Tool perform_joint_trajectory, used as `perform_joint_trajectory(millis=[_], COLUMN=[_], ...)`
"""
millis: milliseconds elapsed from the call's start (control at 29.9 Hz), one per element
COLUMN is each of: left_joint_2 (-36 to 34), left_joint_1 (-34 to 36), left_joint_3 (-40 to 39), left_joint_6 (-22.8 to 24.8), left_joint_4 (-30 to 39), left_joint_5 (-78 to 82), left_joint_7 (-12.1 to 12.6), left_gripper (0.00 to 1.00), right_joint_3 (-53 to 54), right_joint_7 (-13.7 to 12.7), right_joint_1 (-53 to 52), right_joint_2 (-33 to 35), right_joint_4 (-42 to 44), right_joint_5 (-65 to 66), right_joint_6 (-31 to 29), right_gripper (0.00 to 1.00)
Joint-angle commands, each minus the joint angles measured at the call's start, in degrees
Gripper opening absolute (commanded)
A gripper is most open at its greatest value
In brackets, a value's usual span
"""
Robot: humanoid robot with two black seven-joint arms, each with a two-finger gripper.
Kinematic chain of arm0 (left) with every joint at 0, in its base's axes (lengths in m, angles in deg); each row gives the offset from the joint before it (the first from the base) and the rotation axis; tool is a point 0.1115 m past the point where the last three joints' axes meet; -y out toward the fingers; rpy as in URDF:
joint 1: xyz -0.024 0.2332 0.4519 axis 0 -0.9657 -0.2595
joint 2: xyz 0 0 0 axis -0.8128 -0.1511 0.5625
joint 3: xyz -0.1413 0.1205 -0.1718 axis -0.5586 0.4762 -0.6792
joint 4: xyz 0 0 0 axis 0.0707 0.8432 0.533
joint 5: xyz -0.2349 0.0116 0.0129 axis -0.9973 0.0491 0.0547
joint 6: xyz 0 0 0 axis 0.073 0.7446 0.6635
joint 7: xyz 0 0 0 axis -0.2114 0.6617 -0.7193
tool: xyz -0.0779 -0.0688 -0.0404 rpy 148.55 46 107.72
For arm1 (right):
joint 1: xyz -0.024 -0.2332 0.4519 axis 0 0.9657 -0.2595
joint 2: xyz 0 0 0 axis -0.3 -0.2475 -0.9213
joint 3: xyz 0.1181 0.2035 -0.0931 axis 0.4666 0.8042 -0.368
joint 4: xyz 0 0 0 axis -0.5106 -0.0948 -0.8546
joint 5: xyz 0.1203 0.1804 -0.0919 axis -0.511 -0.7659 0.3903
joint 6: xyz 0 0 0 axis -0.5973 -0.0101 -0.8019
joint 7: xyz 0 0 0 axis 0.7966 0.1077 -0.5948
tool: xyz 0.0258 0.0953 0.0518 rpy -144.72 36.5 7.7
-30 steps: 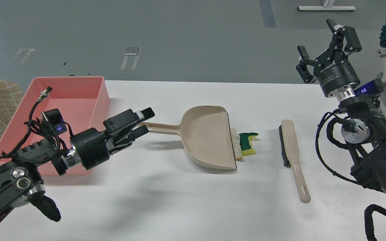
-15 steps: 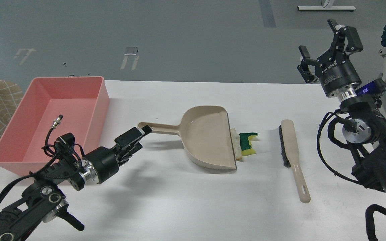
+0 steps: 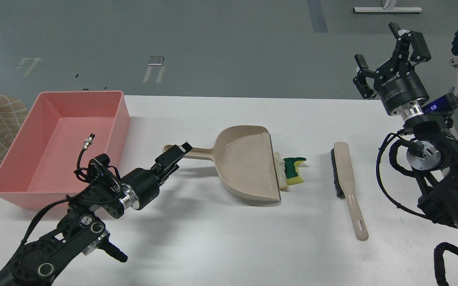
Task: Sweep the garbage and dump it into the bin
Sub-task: 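Lower the left gripper to the beige dustpan handle and grasp it, then lower the right gripper to the wooden brush handle and grasp it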
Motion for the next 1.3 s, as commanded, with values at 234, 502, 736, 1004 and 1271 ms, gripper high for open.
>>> perform_joint_trajectory(millis=[234,502,736,1004,1271], left_joint_2=[3.34,3.25,3.16,3.34,3.25], left_joint_1=[5.02,4.85,4.5,5.2,5.29], left_joint_3=[0.8,0.89,0.98,3.09,2.39], left_joint_6=[-2.31,-2.31,-2.22,-2.22,-2.39], left_joint_4=[-6.59,-6.85,-6.85,-6.77,-6.24], left_joint_5=[0.0,0.0,0.09,0.0,-1.05], left_joint_7=[0.01,-0.08,0.01,1.76,1.68], left_gripper=[0.98,0.87,0.18,0.0,0.0], right_joint_3=[0.0,0.0,0.0,0.09,0.0], right_joint_7=[0.0,0.0,0.0,0.0,0.0], right_joint_1=[0.01,-0.08,-0.08,-0.08,-0.26], right_joint_2=[0.03,0.03,0.03,0.03,0.64], right_joint_4=[0.0,0.0,0.0,-0.18,-0.27], right_joint_5=[-0.02,0.07,0.07,-0.02,0.15], right_joint_6=[0.05,0.14,0.14,0.58,0.58], right_gripper=[1.0,1.0,1.0,1.0,1.0])
